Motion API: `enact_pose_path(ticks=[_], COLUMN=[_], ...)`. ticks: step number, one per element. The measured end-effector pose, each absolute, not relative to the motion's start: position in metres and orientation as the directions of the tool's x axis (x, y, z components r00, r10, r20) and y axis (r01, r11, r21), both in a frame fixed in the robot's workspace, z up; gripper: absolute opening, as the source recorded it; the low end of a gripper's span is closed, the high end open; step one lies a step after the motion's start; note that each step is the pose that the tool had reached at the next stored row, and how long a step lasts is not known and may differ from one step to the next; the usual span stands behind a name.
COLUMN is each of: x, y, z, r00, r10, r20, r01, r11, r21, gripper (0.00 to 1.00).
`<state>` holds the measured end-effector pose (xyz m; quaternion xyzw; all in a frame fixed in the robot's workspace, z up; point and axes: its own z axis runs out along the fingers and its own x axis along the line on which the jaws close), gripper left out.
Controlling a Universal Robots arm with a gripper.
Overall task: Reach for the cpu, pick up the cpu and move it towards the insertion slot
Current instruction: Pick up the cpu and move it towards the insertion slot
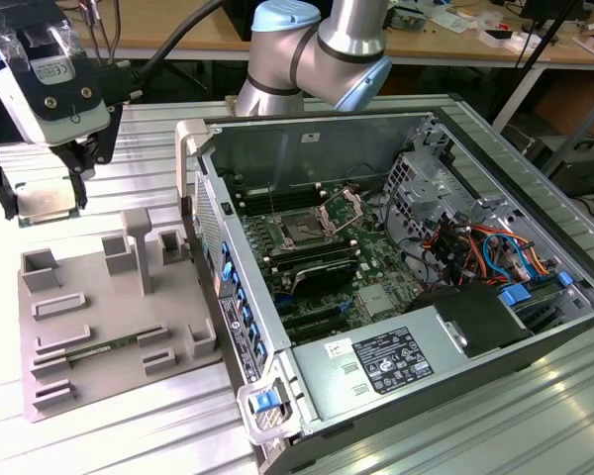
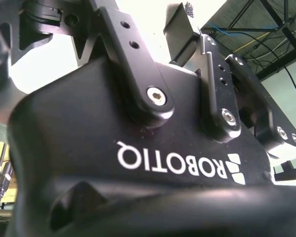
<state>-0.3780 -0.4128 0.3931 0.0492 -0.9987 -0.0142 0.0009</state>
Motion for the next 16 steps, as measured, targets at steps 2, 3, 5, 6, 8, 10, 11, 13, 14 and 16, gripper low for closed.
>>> enact_pose_path(ticks=[2, 3, 5, 6, 8, 10, 11, 13, 14, 16], x=[-0.3772, -0.3769, -0.3760, -0.3758, -0.3750, -0.3745, -0.3744, -0.3740, -0.3738, -0.3737], y=[-0.4128, -0.4128, -0.4128, -0.4128, -0.4128, -0.4128, -0.4128, -0.4128, -0.4128, -0.4128], z=[0.3931, 0.3931, 0.3931, 0.3931, 0.3931, 0.3931, 0.3931, 0.3929, 0.3929, 0.3929], r00=[-0.995, -0.995, -0.995, -0.995, -0.995, -0.995, -0.995, -0.995, -0.995, -0.995], r10=[-0.098, -0.098, -0.098, -0.098, -0.098, -0.098, -0.098, -0.098, -0.098, -0.098], r20=[0.000, 0.000, 0.000, 0.000, 0.000, 0.001, 0.001, 0.000, 0.000, 0.000], r01=[-0.098, -0.098, -0.098, -0.098, -0.098, -0.098, -0.098, -0.098, -0.098, -0.098], r11=[0.995, 0.995, 0.995, 0.995, 0.995, 0.995, 0.995, 0.995, 0.995, 0.995], r21=[0.028, 0.028, 0.028, 0.028, 0.028, 0.028, 0.028, 0.028, 0.028, 0.028], gripper=[0.55, 0.55, 0.55, 0.55, 0.55, 0.55, 0.55, 0.55, 0.55, 0.55])
